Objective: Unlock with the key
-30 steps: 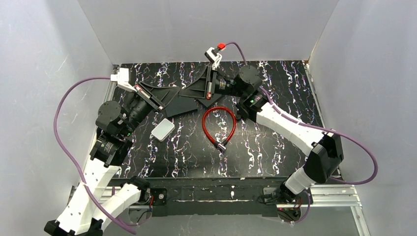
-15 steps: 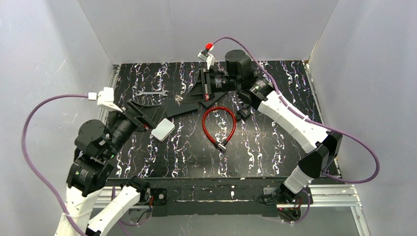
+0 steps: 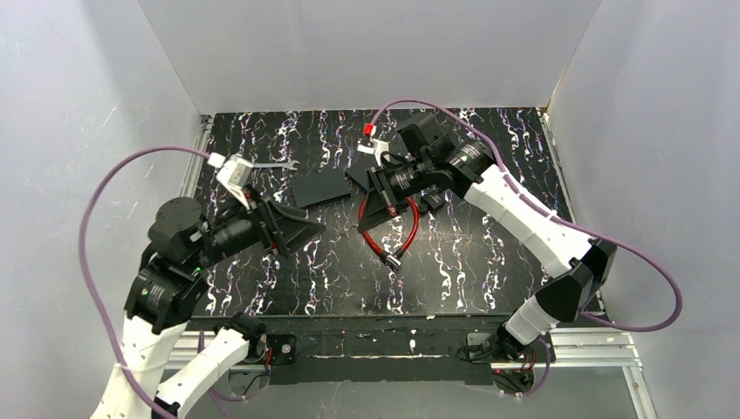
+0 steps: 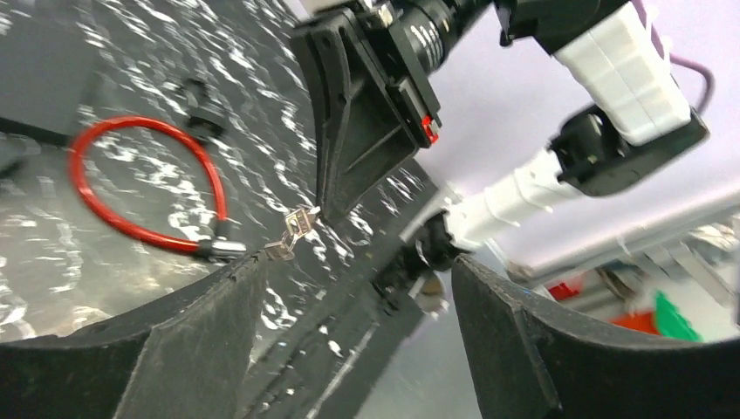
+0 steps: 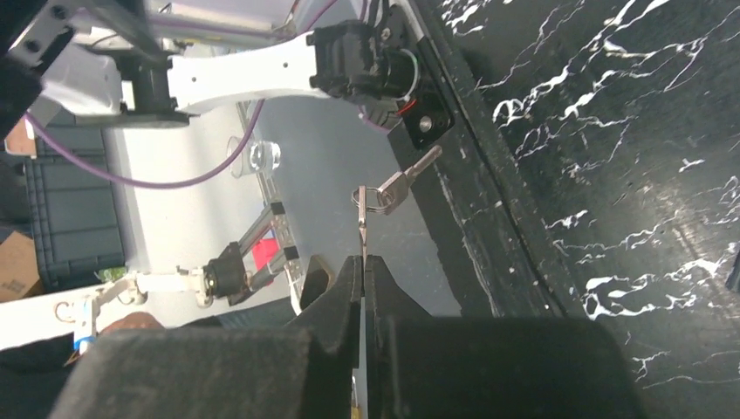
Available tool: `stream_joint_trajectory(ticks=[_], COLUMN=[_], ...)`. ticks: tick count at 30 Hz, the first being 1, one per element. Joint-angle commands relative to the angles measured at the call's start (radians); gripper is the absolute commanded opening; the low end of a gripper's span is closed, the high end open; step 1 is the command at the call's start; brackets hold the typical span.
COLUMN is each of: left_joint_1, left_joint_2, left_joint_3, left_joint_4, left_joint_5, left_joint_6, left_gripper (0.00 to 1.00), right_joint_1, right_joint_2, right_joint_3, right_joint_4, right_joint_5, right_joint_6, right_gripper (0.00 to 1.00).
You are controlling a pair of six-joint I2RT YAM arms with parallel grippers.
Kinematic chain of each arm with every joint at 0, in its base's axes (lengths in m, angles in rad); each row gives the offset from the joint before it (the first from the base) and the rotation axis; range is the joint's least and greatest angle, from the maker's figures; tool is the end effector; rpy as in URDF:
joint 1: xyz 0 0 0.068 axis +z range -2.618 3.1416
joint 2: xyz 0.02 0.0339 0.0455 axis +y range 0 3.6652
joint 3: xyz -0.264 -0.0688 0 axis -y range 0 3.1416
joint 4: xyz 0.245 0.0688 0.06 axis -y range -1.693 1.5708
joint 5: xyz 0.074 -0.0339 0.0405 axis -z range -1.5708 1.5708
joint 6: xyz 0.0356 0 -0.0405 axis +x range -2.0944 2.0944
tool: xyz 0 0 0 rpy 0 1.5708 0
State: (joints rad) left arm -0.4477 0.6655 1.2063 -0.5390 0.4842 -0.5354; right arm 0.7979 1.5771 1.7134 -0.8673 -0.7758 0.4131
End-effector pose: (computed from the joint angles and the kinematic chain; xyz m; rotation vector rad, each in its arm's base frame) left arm 0.0803 -0.0569 0.4543 0.3335 1.6565 -1.1327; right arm 0.2127 0.2538 0.4039 -0.9179 2.3468 1.4628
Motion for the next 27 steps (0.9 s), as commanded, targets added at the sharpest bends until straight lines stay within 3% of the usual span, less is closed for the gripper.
stream_joint_trajectory(ticks=[1, 13, 17, 27], left_joint_1=[-0.002, -0.002, -0.003, -0.012], left_joint_2=[0.044, 0.092, 0.112, 0.132], left_joint_3=[-0.089, -0.297, -0.288, -0.301], left_joint_4=[0.187, 0.585, 0.589, 0.577], left_joint_5=[0.293, 0.372, 0.383, 0.412], left_joint_6=[-0.111, -0.36, -0.368, -0.37], left_gripper=[0.73, 0.61, 0.54, 0.49], right_joint_1=[-0.001, -0.002, -0.002, 0.0], right_joint_2=[-0.11, -0.199, -0.2, -0.215], right_joint_3=[-0.029, -0.104, -0.11, -0.157], right_joint_4=[-0.021, 0.14, 0.15, 0.268], right_joint_5=[-0.053, -0.108, -0.112, -0.127], right_joint_6=[-0.041, 0.052, 0.052, 0.107], right_gripper=[0.01, 0.01, 0.01, 0.01])
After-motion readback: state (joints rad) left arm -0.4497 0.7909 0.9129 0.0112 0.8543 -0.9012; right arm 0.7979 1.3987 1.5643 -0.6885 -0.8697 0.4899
